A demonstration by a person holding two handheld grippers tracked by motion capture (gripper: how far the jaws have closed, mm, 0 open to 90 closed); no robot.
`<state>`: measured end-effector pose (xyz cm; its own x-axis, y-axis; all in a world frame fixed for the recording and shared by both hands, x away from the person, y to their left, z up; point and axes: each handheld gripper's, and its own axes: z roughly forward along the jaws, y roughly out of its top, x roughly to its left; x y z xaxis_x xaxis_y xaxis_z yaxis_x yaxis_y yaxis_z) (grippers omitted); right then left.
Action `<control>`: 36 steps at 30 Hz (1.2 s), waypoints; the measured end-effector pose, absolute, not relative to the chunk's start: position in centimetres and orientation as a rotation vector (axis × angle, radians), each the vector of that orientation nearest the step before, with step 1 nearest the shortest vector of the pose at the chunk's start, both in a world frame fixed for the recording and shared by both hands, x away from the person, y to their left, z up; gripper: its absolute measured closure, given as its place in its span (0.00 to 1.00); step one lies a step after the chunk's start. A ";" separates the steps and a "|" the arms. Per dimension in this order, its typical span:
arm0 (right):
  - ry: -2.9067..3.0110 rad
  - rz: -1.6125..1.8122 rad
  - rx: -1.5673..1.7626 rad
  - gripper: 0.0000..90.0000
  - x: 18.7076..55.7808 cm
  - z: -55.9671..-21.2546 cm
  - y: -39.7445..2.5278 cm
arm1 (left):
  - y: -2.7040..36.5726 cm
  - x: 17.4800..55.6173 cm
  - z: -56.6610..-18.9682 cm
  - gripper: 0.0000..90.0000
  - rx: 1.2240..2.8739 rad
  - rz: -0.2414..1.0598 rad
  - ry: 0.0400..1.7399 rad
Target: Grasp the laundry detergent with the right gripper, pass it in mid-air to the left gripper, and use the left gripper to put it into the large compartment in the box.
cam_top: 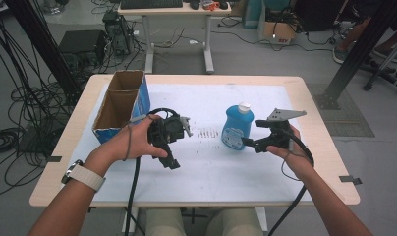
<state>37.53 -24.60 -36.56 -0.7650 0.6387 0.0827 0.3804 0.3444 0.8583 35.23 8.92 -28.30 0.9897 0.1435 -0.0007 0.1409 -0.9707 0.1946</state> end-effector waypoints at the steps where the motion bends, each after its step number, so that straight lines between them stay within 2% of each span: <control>1: 2.343 1.385 0.913 0.06 37.5 -36.6 -24.6 | 8.9 35.2 -28.3 0.15 2.938 0.020 0.212; 36: 2.346 1.390 0.908 0.06 37.5 -36.6 -24.6 | 8.9 35.3 -28.4 0.15 2.937 0.017 0.215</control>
<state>37.51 -24.59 -36.57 -0.7682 0.6345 0.0846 0.3792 0.3446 0.8588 35.31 8.94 -28.38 0.9894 0.1450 -0.0030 0.1428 -0.9703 0.1953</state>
